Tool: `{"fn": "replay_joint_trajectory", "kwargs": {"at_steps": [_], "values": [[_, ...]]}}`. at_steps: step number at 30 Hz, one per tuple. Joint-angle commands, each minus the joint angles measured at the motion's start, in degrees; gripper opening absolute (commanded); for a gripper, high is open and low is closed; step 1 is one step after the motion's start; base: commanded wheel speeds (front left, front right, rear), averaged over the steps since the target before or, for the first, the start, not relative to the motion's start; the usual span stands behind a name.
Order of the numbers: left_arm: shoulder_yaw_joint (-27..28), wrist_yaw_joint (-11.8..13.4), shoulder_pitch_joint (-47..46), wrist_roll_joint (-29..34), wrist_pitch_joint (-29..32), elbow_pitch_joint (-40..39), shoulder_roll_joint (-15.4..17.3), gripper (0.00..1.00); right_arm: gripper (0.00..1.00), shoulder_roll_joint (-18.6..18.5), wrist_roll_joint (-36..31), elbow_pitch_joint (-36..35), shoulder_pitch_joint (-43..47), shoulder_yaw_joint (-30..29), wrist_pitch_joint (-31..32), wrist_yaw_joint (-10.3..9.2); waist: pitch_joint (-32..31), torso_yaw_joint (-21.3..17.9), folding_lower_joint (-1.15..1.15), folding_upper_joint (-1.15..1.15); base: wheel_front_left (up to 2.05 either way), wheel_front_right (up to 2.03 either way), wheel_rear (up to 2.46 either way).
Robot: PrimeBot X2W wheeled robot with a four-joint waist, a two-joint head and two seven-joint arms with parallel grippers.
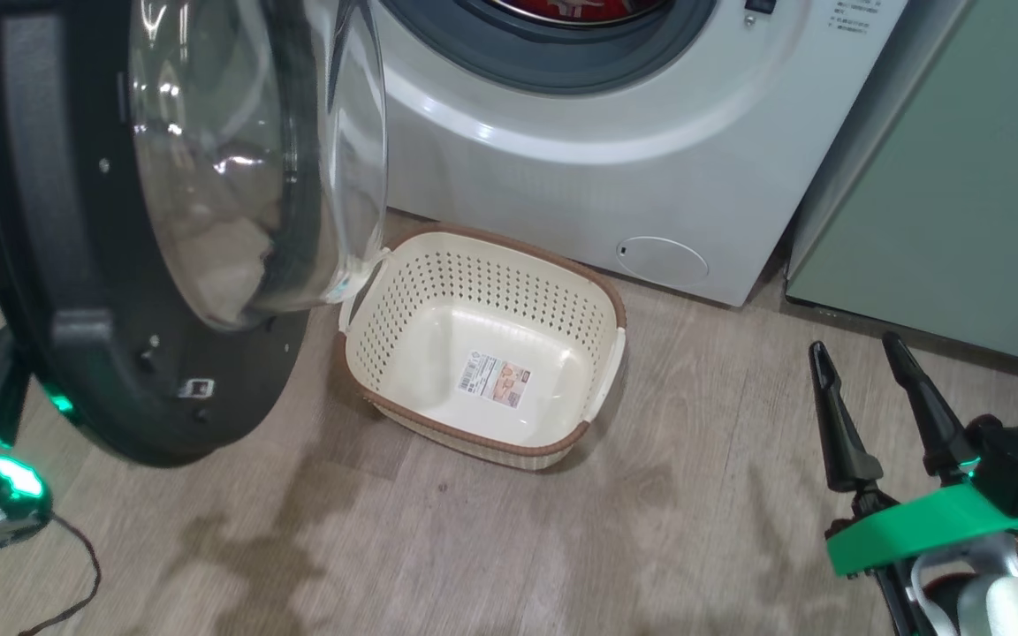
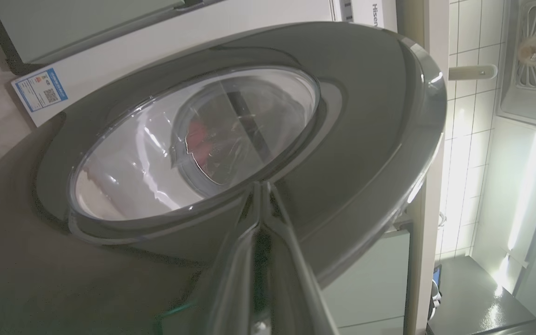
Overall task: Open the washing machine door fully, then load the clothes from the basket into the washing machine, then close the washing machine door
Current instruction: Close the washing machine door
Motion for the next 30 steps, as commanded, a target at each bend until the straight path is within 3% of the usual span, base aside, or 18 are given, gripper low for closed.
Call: {"fn": "replay_joint_trajectory", "kwargs": {"at_steps": [1, 12, 30], "values": [[1.45, -0.34, -1.09, 0.17, 0.82, -2.73, 1.19, 0.0, 1.0, -0.45, 0.31, -1.91, -2.72, 1.51, -0.34, 0.0, 0.19, -0.14, 0.0, 0.0, 0.0, 0.0, 0.0], [-1.45, -0.4, -0.18, -0.44, 3.55, -8.93, -0.15, 0.0, 1.0, -0.45, 0.75, -1.69, -3.89, 2.39, -1.08, 0.0, 1.97, -3.82, 0.0, 0.0, 0.0, 0.0, 0.0], [-2.97, 0.2, -2.73, -1.53, 5.53, -14.84, -0.09, 0.0, 1.0, -0.45, 2.34, -0.24, -6.41, 3.01, -4.04, 0.0, 7.52, -15.77, 0.0, 0.0, 0.0, 0.0, 0.0]]}}
